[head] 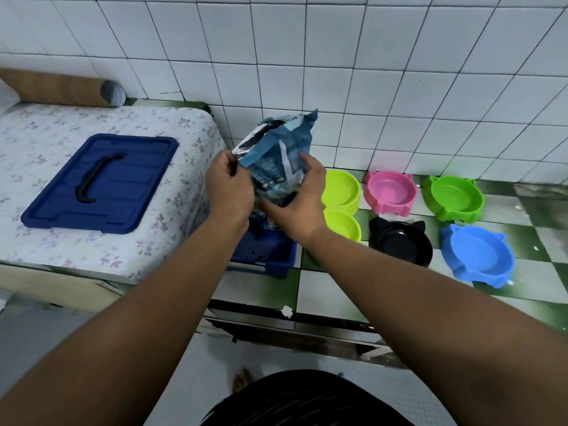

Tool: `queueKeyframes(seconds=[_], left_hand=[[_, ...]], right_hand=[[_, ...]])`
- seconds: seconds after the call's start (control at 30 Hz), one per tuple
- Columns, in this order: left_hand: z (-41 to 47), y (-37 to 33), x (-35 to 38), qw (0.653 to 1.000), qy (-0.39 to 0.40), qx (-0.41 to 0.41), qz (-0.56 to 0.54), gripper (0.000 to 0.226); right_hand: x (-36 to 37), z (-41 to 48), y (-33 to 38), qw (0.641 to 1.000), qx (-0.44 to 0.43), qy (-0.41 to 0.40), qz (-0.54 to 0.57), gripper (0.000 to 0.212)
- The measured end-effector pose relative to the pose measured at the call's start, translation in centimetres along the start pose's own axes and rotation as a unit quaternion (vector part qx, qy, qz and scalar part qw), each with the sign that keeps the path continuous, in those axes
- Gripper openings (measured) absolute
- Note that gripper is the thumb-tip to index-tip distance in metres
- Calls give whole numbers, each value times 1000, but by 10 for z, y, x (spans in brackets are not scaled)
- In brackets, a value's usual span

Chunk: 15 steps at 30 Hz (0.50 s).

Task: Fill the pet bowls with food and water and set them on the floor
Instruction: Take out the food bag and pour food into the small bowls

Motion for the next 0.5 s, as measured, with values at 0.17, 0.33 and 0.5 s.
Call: queueKeyframes(seconds=[0.17,0.33,0.5], left_hand=[[3,-29,9,997,56,44,-5,20],[-1,-43,46,993,107,43,-36,19],[-6,-44,97,989,126,44,-66,19]], right_hand=[[-41,24,-16,987,132,-31,90,75],[-89,55,-11,971,130,-9,201,50],[-142,63,-21,976,106,-43,184,43]])
Point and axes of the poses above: each hand's wrist, its own z-axis towards the middle knuckle, its own x-axis out of the palm, y = z × x, the point moved 1 cm from there along z, towards the middle knuckle, and after that the axes turned 5 degrees about y, right-handed, at the moved point
